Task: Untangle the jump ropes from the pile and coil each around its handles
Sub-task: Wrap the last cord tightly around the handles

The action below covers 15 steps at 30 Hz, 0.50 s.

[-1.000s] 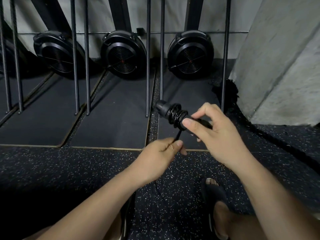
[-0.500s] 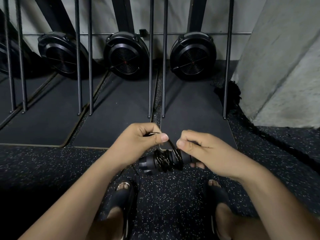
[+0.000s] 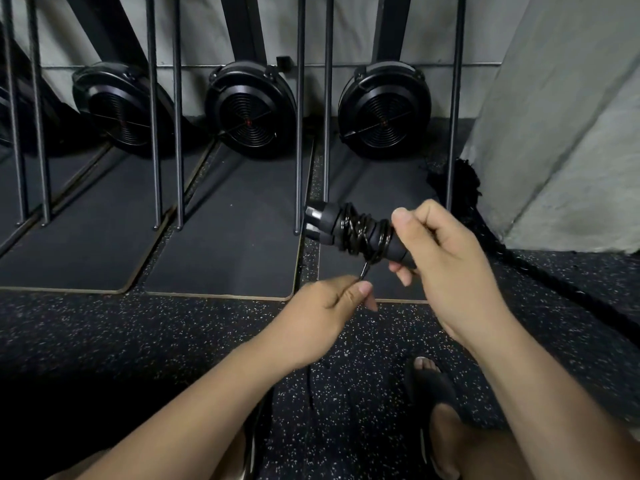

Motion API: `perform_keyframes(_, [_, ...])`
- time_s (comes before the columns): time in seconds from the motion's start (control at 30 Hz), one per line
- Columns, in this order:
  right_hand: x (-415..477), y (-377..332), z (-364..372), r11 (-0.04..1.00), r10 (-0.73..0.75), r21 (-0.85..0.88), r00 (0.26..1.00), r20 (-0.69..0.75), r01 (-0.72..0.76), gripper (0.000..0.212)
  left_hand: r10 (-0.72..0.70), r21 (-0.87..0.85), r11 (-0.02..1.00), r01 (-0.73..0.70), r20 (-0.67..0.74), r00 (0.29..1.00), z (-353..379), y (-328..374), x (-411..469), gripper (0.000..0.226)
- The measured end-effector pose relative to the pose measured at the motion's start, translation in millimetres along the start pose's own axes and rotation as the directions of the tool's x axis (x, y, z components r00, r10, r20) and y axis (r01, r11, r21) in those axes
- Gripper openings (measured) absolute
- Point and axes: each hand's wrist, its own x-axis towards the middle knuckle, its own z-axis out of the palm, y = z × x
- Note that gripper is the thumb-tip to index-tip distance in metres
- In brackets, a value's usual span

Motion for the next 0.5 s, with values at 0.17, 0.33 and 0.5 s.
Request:
perform_keyframes(0.17, [3.1, 24.1, -1.8, 0.86, -0.155, -0.489, 0.988, 0.028, 0.149, 0.031, 0.043, 0.237, 0.97, -0.059, 0.069, 0.997, -1.3, 6.4, -1.4, 0.026])
perform_keyframes(0.33, [0.6, 34.9, -1.4, 0.776, -0.01, -0.616, 0.979, 0.204, 0.136, 0.032, 0.097, 0.163, 0.982, -0.098, 0.019, 0.995, -26.1, 9.8, -0.2, 0.021])
perform_keyframes(0.5, [-7.6, 21.2, 4.0, 0.854, 0.074, -0.503, 0.926, 0.369, 0.132, 0.038, 0.052, -0.043, 0.998, -0.053, -0.005, 0.999, -49.3, 0.9, 4.1, 0.021])
